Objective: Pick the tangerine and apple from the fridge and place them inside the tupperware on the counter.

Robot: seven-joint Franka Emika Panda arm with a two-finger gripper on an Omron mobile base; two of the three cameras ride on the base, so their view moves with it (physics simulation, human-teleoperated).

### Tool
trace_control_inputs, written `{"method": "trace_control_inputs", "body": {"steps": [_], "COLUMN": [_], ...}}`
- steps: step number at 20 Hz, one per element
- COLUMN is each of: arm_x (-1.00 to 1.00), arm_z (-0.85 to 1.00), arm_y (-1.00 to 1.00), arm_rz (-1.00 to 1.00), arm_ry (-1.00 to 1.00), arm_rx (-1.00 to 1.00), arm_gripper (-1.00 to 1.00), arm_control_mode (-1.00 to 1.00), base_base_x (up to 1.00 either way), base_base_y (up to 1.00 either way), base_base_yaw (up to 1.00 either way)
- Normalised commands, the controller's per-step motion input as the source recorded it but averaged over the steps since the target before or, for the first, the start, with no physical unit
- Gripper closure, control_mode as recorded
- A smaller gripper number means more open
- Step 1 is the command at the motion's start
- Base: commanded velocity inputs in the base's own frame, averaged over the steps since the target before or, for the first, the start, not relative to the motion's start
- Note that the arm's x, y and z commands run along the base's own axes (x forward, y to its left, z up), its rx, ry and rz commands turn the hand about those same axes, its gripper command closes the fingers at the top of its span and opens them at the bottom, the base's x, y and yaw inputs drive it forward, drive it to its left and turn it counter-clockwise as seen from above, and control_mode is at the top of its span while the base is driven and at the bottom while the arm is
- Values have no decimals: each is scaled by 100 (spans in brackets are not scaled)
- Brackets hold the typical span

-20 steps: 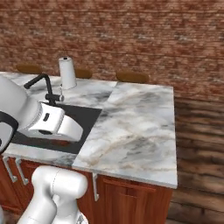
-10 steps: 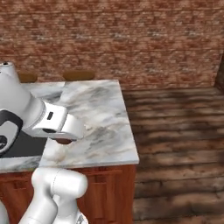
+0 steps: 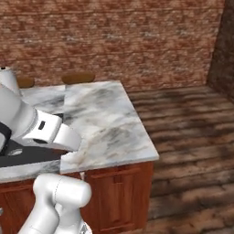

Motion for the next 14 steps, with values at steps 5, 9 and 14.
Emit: {"method": "trace_control_inputs", "body": {"steps": [5,9,14], "arm_x": [0,0,0], "arm_z": [0,0,0], "arm_y": [0,0,0], "arm_rz": [0,0,0], "arm_ry": [0,0,0], "arm_rx": [0,0,0], "arm_gripper": [100,100,100], "arm_control_mode": [100,100,100], "base_base_x": [-28,-9,0], "base_base_y": [100,100,98], "base_base_yaw": [80,99,100]}}
